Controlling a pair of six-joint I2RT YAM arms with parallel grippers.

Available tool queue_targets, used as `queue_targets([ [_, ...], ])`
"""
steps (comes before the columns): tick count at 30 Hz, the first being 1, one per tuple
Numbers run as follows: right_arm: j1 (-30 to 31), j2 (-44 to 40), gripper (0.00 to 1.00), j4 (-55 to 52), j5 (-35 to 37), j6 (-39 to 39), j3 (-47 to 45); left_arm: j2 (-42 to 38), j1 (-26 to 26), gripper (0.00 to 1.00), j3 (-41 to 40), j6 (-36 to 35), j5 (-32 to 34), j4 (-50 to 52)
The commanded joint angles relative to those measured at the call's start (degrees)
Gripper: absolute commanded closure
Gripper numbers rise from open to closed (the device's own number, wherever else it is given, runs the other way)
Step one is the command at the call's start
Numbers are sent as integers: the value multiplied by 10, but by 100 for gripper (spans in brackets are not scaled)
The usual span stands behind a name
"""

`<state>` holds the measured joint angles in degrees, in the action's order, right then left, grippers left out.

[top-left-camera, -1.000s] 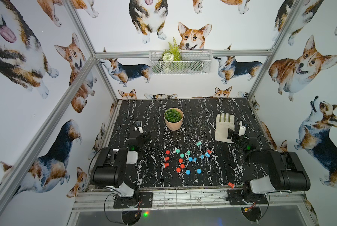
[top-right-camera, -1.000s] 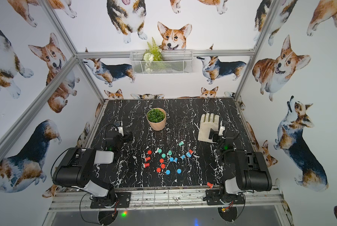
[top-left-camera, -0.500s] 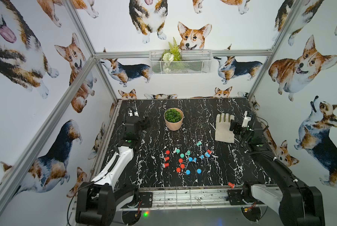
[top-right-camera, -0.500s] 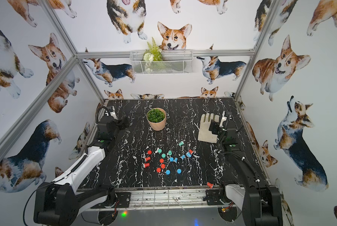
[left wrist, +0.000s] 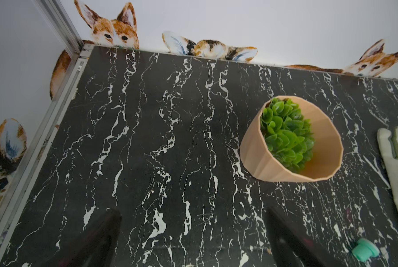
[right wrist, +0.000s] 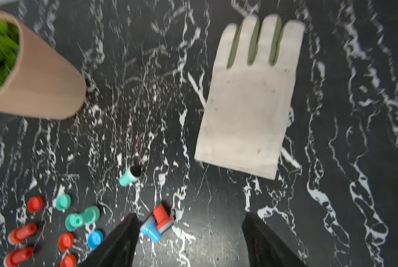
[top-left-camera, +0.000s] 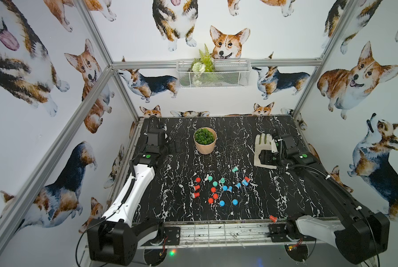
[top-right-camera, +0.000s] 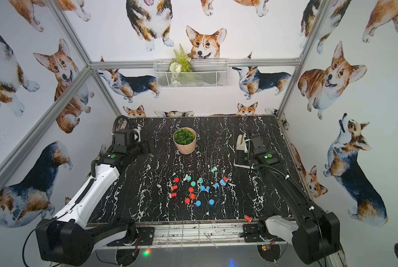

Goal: Close the stamp cap
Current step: Pick up the stamp from the center of the board.

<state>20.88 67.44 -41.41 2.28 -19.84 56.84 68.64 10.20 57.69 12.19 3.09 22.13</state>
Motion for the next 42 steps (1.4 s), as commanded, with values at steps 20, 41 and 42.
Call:
queue_targets([
  [20, 213, -69, 25, -358, -23, -543, -25, 23, 0, 0, -7, -6, -35, 30],
  [41, 237, 81, 11, -314, -86, -945, -117, 23, 0, 0, -14, 18, -89, 21],
  [42, 239, 79, 11, -300, -86, -960, -128, 24, 1, 0, -14, 18, -91, 21],
])
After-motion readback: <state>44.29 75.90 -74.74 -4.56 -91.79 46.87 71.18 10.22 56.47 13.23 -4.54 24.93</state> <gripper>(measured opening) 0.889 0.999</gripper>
